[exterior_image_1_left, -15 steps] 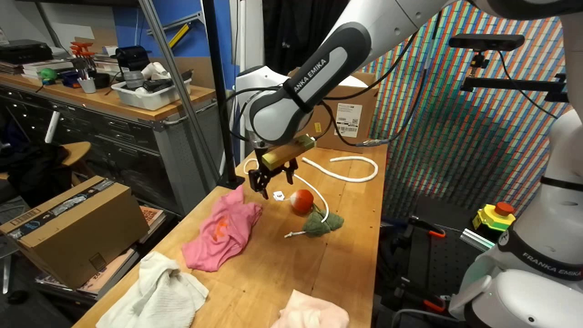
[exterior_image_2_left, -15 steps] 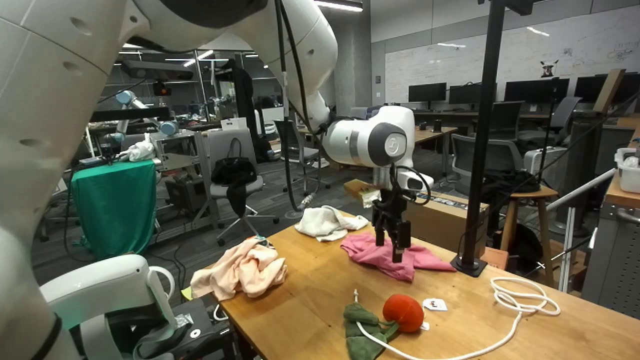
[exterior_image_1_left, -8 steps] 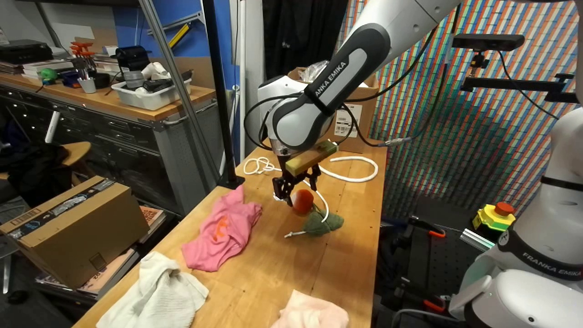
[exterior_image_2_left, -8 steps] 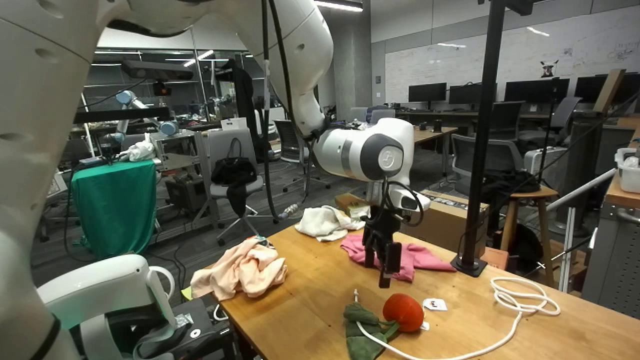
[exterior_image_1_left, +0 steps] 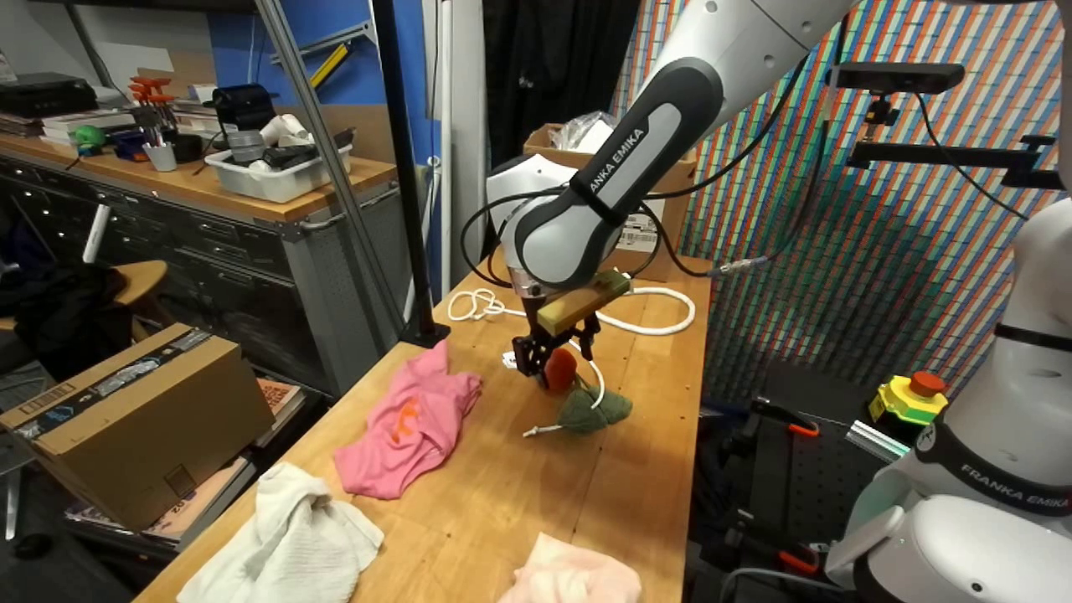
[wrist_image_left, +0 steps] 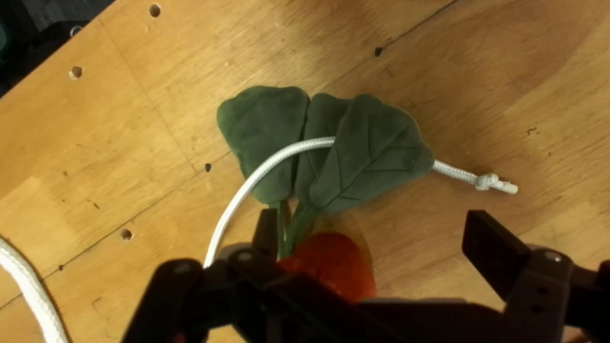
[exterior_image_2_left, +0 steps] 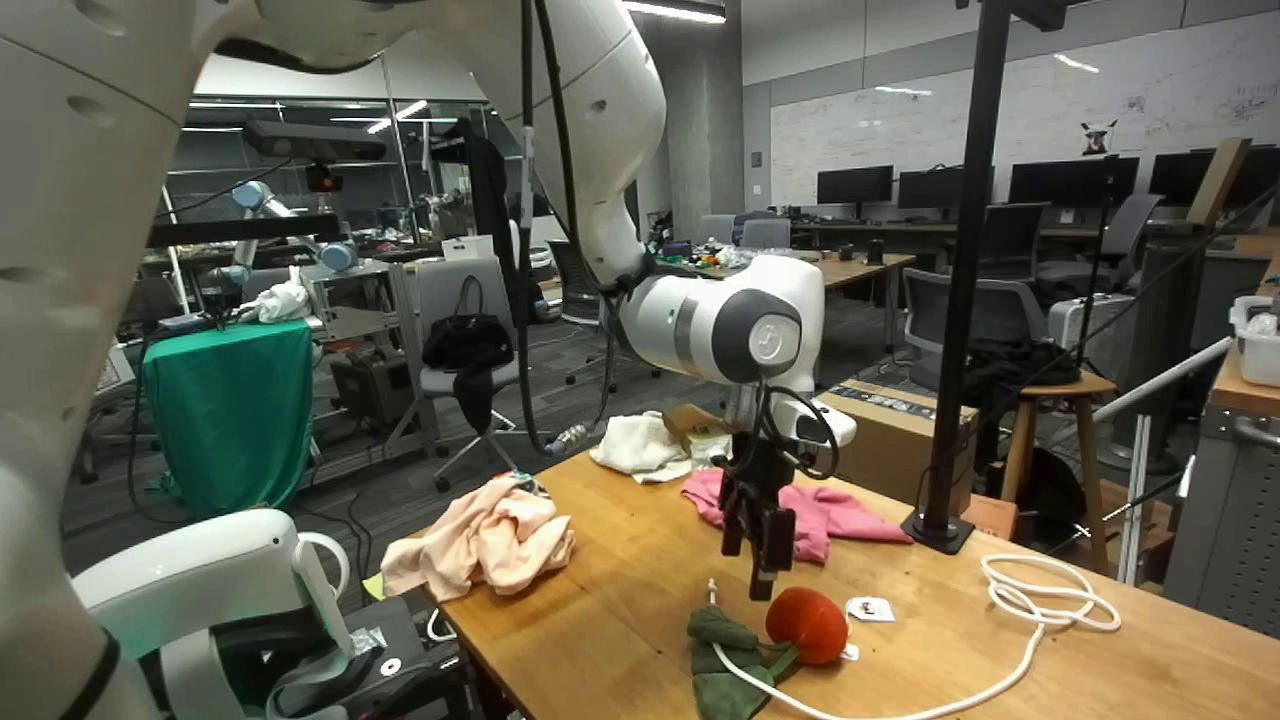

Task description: Move the white towel to the right front corner, then move it to the left back corner, then move the rope to the right back corner, then move the peach shirt to the left front corner, then move the pink shirt away from you, then move the turnip plushie closer to you

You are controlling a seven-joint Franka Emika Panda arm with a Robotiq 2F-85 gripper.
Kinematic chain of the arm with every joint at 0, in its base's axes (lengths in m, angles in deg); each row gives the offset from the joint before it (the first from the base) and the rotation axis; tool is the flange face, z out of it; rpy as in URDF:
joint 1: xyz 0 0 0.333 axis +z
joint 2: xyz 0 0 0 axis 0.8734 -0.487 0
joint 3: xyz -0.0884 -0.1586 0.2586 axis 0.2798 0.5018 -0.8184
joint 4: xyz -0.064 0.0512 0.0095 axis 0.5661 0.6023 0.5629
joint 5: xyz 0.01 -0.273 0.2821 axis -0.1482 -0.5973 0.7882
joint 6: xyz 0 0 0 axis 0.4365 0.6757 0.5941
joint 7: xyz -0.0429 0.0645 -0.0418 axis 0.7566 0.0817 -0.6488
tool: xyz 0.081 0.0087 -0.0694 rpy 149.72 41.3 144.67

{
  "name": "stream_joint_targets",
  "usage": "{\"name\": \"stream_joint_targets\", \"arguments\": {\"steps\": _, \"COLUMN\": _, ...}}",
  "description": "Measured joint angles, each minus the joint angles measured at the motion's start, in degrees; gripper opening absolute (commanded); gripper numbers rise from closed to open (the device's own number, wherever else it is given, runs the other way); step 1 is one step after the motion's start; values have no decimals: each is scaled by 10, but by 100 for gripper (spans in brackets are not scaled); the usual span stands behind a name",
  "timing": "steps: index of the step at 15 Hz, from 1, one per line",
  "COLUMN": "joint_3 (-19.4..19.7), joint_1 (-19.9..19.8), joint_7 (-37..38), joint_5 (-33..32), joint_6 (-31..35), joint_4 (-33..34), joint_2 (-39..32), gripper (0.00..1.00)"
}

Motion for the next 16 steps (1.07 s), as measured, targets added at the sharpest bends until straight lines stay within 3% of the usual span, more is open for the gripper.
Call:
{"name": "stream_joint_targets", "arguments": {"steps": 6, "joint_3": 9, "joint_1": -14, "joint_7": -1, "joint_5": -2, "joint_6": 20, "joint_4": 10, "joint_2": -26, "gripper": 100}}
{"name": "stream_joint_targets", "arguments": {"steps": 16, "joint_3": 15, "joint_1": -28, "joint_7": -4, "joint_5": -2, "joint_6": 20, "joint_4": 85, "joint_2": -86, "gripper": 100}}
